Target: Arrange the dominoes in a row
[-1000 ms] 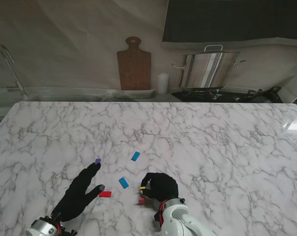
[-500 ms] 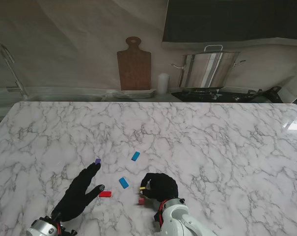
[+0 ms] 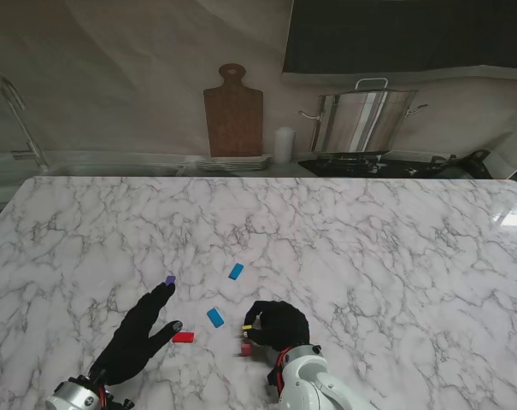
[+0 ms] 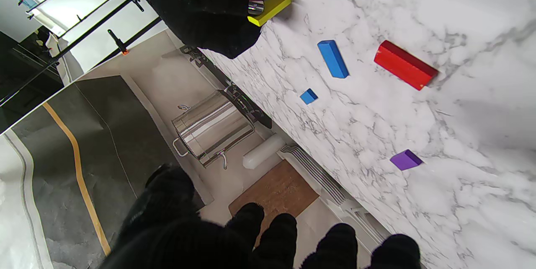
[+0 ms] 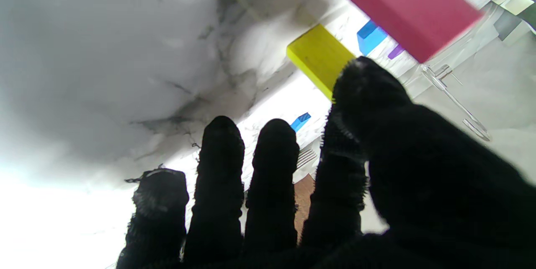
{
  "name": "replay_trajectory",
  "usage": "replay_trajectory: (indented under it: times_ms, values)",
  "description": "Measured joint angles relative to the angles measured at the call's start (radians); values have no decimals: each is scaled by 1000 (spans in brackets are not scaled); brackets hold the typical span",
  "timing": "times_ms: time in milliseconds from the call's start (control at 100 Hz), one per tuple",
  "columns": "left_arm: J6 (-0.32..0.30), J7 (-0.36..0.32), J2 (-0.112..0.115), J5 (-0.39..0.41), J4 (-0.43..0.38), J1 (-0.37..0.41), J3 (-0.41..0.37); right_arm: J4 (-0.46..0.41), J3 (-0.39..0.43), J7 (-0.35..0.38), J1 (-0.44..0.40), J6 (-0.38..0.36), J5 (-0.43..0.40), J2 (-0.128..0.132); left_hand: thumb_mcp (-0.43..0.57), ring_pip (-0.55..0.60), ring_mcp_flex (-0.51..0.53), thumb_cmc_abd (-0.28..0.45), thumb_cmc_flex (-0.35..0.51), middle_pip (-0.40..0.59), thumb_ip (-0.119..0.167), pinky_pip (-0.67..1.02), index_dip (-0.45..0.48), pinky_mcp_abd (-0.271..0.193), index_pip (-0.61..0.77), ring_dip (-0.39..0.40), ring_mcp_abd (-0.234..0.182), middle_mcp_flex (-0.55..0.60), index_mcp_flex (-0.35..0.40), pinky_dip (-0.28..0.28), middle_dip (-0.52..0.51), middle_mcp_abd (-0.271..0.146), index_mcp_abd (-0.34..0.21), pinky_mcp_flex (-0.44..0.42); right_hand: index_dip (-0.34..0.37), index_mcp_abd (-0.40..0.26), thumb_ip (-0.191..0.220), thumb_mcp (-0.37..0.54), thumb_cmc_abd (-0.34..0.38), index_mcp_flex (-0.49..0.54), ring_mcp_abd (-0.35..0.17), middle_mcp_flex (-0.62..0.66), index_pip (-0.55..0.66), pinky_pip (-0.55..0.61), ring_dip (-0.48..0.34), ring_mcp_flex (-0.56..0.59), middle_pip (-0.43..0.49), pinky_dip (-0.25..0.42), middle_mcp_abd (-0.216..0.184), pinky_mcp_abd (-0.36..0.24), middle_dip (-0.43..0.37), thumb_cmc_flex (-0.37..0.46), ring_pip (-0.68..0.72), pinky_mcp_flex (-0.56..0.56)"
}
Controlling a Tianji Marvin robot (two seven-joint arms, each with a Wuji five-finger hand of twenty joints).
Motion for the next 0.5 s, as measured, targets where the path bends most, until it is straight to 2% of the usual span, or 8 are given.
replay_trajectory:
  times_ms: [500]
  values:
    - [0, 1, 0, 0, 0, 0, 0, 4, -4, -1, 4, -6, 4, -1, 0, 0, 0, 0, 0, 0, 0, 0, 0, 0, 0, 0, 0, 0, 0, 0, 0, 0, 0, 0, 0, 0, 0, 0, 0, 0, 0, 0, 0, 0, 0, 0, 0, 10, 0, 0, 0, 0, 0, 1]
